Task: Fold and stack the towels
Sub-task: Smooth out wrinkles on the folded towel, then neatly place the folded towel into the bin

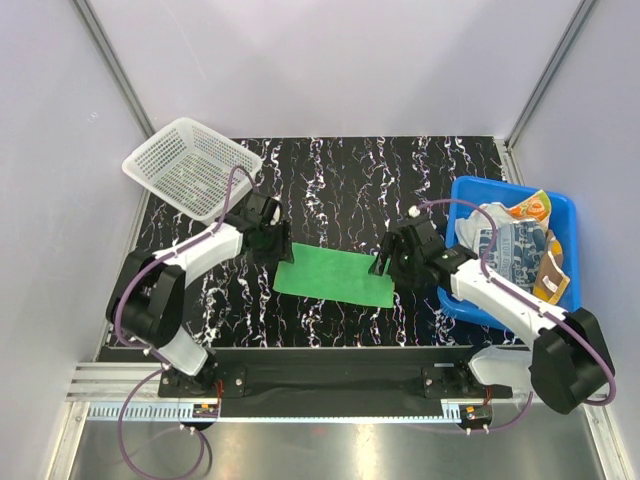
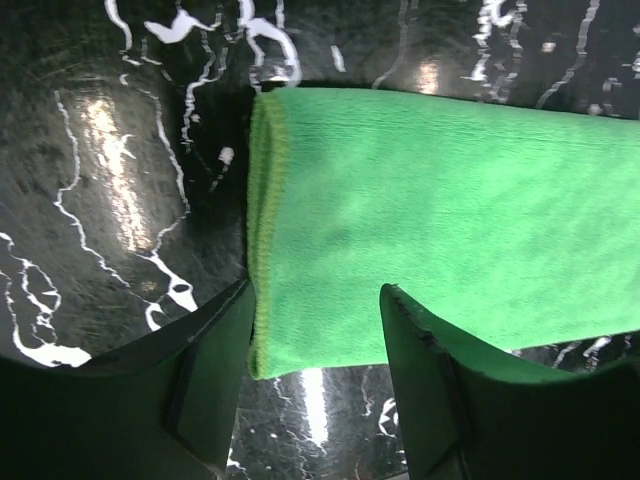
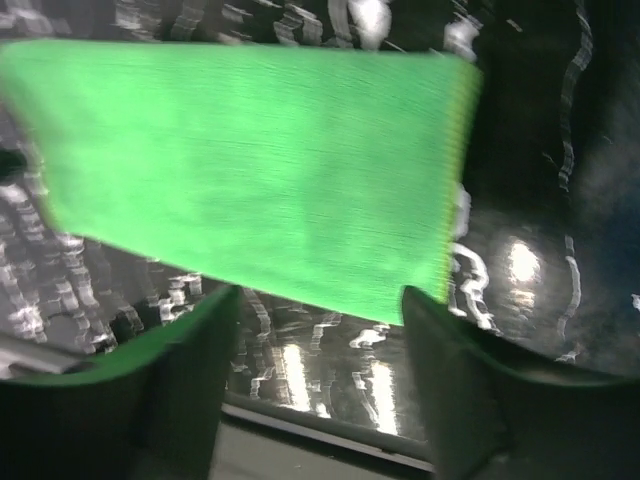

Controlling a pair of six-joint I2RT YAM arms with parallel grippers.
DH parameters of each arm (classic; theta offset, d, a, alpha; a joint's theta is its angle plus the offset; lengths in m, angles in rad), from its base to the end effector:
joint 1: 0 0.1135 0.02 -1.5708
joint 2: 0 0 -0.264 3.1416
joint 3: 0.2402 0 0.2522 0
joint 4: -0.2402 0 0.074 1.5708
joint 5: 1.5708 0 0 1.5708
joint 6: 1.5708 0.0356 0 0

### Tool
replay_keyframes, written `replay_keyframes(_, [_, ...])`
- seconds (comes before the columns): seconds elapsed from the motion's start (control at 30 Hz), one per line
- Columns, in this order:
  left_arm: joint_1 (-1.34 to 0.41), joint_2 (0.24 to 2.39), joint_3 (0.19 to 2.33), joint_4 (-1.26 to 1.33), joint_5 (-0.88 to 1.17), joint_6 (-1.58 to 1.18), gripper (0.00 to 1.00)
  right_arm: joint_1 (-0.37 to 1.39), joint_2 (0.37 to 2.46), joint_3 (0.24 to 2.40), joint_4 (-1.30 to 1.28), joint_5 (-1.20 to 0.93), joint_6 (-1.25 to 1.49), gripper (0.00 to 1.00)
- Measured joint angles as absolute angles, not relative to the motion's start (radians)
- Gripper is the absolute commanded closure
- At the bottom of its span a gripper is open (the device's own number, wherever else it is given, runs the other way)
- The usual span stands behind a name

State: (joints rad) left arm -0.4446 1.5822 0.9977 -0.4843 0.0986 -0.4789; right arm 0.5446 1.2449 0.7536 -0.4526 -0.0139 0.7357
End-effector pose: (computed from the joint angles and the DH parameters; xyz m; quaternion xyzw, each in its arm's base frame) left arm 0.2811 -0.1378 0.1964 -0.0043 0.9676 -0.1533 0.2008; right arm 0.2085 0.1269 0.2122 0.0886 0.9471 0.1895 0.2433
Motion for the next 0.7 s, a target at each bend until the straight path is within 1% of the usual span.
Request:
replay_keyframes(0.07, [-0.440, 1.597, 0.997, -0.483, 0.099, -0.471, 0.41, 0.545, 1.221, 0.778, -0.449, -0.033, 0.710, 0.15])
replay_keyframes(0.13, [-0.436, 1.615, 0.988, -0.466, 0.103, -0.467, 0.41, 0.545, 1.210, 0.797, -0.446, -0.048, 0.689, 0.04])
replay_keyframes(0.17, [-0.435, 1.625, 0.984, -0.460, 0.105, -0.466, 0.41, 0.546, 1.206, 0.806, -0.445, -0.054, 0.679, 0.00])
replay_keyframes(0.47, [-0.433, 1.682, 0.958, -0.369, 0.152, -0.452, 0.43, 0.547, 1.205, 0.826, -0.442, -0.074, 0.606, 0.00])
replay_keyframes(0.63, [-0.430, 1.692, 0.950, -0.337, 0.167, -0.453, 0.58, 0.547, 1.213, 0.826, -0.437, -0.087, 0.593, 0.00])
replay_keyframes(0.7, [-0.430, 1.702, 0.951, -0.326, 0.174, -0.456, 0.62, 0.548, 1.221, 0.826, -0.434, -0.097, 0.590, 0.00])
